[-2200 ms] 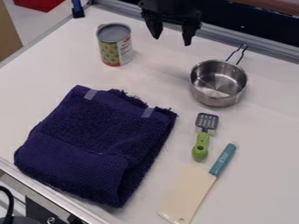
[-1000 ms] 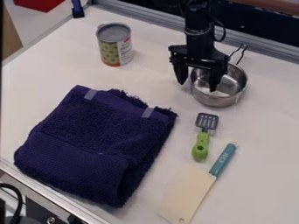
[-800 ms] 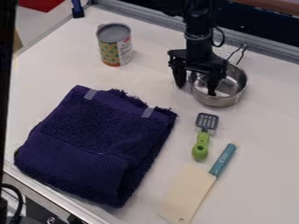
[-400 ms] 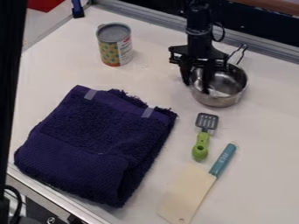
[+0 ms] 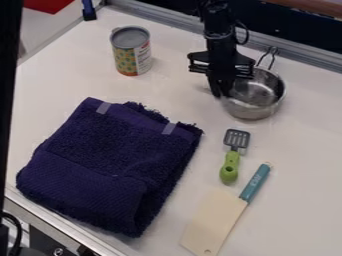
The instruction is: Rebote pick the silver pan to left side the table
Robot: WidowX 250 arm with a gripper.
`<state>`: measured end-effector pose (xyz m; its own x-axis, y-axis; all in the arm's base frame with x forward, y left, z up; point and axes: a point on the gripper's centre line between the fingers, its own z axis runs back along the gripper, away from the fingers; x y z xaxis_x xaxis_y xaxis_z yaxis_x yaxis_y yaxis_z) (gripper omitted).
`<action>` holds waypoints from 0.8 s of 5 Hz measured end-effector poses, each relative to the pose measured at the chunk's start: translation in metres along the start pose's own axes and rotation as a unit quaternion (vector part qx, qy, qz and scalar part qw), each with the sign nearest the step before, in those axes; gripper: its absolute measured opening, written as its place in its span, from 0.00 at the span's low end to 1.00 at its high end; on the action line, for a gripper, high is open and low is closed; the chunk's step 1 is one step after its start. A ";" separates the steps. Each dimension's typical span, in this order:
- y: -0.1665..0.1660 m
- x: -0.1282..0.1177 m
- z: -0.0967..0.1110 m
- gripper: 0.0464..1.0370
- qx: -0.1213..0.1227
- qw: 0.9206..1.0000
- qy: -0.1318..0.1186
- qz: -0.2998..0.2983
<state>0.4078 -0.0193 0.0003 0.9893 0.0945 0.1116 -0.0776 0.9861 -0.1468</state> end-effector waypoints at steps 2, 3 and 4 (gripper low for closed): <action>0.007 -0.008 0.027 0.01 -0.027 0.999 0.027 0.012; 0.018 -0.005 0.059 0.01 -0.013 0.999 0.005 0.031; 0.049 -0.011 0.084 0.01 0.008 0.998 -0.032 0.047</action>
<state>0.3825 0.0397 0.0747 0.9674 0.1954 0.1614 -0.1728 0.9744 -0.1438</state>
